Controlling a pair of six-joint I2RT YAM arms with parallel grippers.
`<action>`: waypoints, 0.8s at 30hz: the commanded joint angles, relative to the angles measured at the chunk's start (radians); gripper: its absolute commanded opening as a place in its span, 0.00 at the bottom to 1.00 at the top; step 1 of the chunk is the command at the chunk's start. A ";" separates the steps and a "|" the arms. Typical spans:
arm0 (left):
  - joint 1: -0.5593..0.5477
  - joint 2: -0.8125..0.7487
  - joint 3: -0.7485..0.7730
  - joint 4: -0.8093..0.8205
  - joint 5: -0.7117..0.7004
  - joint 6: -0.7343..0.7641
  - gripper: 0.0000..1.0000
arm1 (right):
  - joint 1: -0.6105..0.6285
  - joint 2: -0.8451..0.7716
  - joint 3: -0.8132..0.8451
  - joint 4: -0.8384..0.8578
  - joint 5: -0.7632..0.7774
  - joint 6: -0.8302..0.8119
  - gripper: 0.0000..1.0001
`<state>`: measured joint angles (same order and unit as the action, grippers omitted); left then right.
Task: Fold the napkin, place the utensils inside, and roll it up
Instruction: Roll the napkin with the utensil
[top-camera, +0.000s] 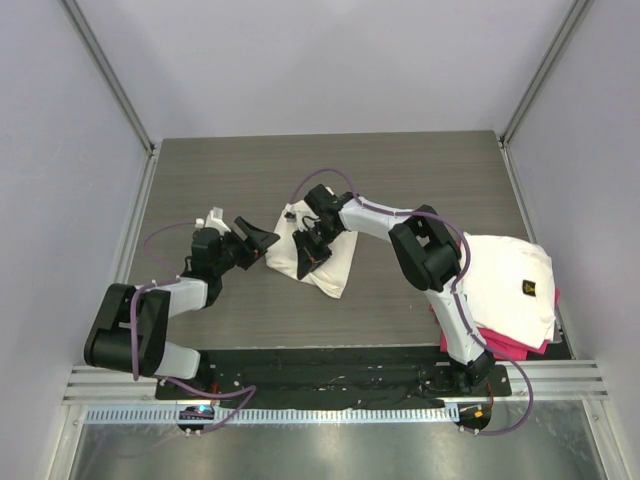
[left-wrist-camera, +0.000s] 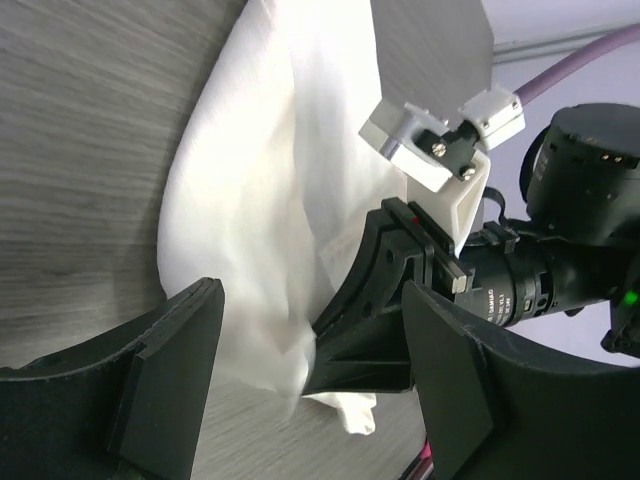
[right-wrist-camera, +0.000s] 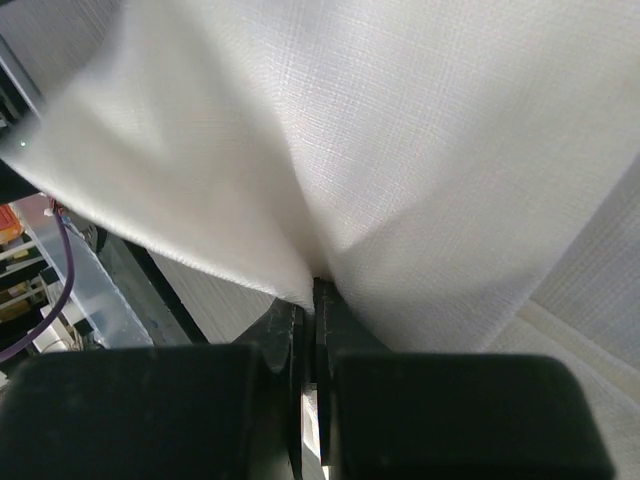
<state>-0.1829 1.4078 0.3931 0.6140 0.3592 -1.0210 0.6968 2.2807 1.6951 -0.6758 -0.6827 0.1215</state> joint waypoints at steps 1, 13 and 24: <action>0.008 0.000 -0.016 0.109 0.023 0.045 0.75 | -0.003 0.040 -0.040 -0.030 0.060 -0.008 0.01; 0.008 -0.190 -0.066 -0.157 -0.034 0.274 0.71 | -0.045 0.095 -0.012 -0.022 -0.052 0.006 0.01; -0.016 -0.182 -0.085 -0.207 0.017 0.305 0.70 | -0.056 0.125 -0.002 -0.022 -0.044 0.014 0.01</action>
<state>-0.1860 1.2087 0.3164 0.4084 0.3534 -0.7509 0.6434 2.3436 1.7065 -0.6640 -0.8570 0.1570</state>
